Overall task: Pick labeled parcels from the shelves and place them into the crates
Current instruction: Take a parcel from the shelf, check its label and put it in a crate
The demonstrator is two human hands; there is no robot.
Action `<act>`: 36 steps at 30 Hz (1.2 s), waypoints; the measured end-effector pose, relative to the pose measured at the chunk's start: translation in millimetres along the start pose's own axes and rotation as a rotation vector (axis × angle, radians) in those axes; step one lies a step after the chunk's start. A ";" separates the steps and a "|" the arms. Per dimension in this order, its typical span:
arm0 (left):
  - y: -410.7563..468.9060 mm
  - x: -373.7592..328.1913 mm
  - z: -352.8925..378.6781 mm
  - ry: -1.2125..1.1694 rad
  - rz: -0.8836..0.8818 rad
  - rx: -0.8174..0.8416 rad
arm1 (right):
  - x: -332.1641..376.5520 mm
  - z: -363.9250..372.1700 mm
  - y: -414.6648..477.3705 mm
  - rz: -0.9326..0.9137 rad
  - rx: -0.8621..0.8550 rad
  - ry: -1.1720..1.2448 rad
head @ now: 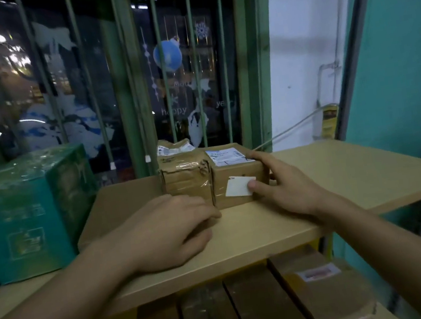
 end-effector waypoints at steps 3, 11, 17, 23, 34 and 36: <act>8.2 -8.5 5.4 -0.026 -0.054 -0.028 | -2.3 0.5 -0.7 -0.034 -0.036 -0.019; 16.3 -37.5 19.4 -0.399 -0.452 -0.342 | -16.3 -11.4 -23.5 -0.159 -0.182 -0.031; 53.0 -73.3 18.7 -0.657 -0.563 -0.556 | -41.2 -35.7 -42.6 -0.319 -0.252 0.043; 95.7 -102.3 20.4 -1.001 -0.609 -0.734 | -67.0 -50.7 -53.6 -0.426 -0.197 0.119; 103.7 -130.4 21.9 -0.923 -0.631 -0.877 | -88.5 -57.3 -55.1 -0.393 0.035 0.498; 102.4 -130.4 21.3 -0.936 -0.614 -0.856 | -90.1 -61.1 -52.8 -0.397 0.037 0.540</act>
Point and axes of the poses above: each hand's wrist, its own y-axis towards the middle knuckle, its own z-axis out of the palm, x = y × z, the point moved 2 cm from there along y, towards the middle knuckle, and after that the axes turned 6 degrees about x, right-handed, at the moved point
